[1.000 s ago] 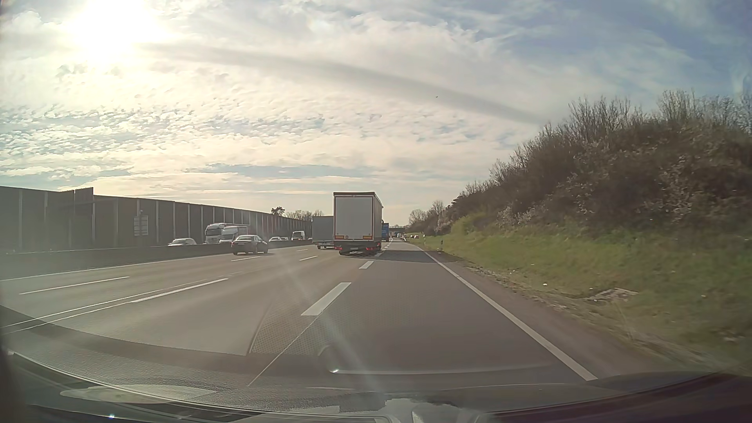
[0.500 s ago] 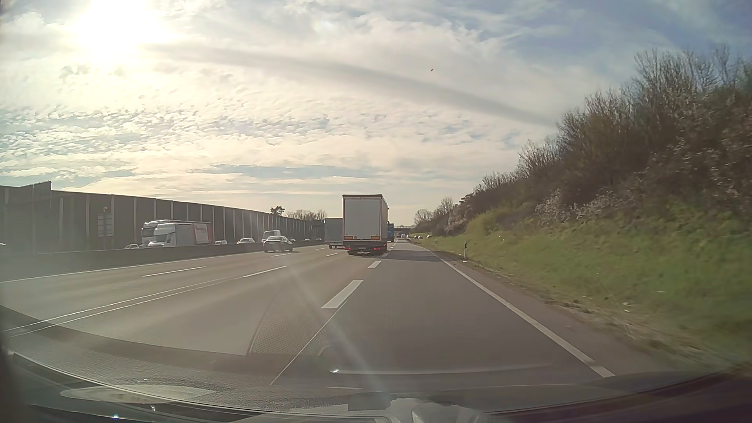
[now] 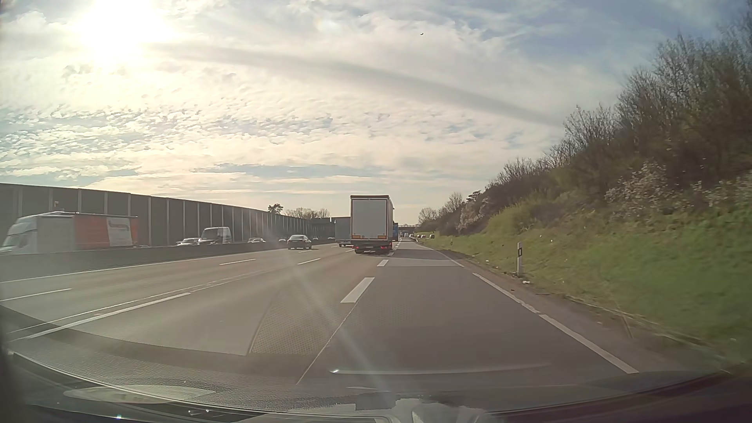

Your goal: Follow the waypoints while adhering to traffic rules and regulations

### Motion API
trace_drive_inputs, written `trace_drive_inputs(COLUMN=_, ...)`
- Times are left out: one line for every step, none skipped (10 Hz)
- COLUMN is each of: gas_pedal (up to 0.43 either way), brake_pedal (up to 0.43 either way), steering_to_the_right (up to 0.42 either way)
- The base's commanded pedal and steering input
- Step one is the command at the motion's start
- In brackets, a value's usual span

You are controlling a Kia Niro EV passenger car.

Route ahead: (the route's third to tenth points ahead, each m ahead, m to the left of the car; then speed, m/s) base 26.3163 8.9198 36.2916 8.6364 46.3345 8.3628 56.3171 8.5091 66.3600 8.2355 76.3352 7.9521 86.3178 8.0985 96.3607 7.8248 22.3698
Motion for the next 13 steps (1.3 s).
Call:
trace_drive_inputs(gas_pedal=0.370, brake_pedal=0.000, steering_to_the_right=-0.008)
trace_drive_inputs(gas_pedal=0.370, brake_pedal=0.000, steering_to_the_right=-0.008)
trace_drive_inputs(gas_pedal=0.370, brake_pedal=0.000, steering_to_the_right=-0.008)
trace_drive_inputs(gas_pedal=0.370, brake_pedal=0.000, steering_to_the_right=-0.007)
trace_drive_inputs(gas_pedal=0.370, brake_pedal=0.000, steering_to_the_right=-0.007)
trace_drive_inputs(gas_pedal=0.358, brake_pedal=0.000, steering_to_the_right=-0.008)
trace_drive_inputs(gas_pedal=0.339, brake_pedal=0.000, steering_to_the_right=-0.007)
trace_drive_inputs(gas_pedal=0.311, brake_pedal=0.000, steering_to_the_right=-0.007)
trace_drive_inputs(gas_pedal=0.299, brake_pedal=0.000, steering_to_the_right=-0.007)
trace_drive_inputs(gas_pedal=0.287, brake_pedal=0.000, steering_to_the_right=-0.006)
trace_drive_inputs(gas_pedal=0.287, brake_pedal=0.000, steering_to_the_right=-0.006)
trace_drive_inputs(gas_pedal=0.287, brake_pedal=0.000, steering_to_the_right=-0.005)
trace_drive_inputs(gas_pedal=0.287, brake_pedal=0.000, steering_to_the_right=-0.004)
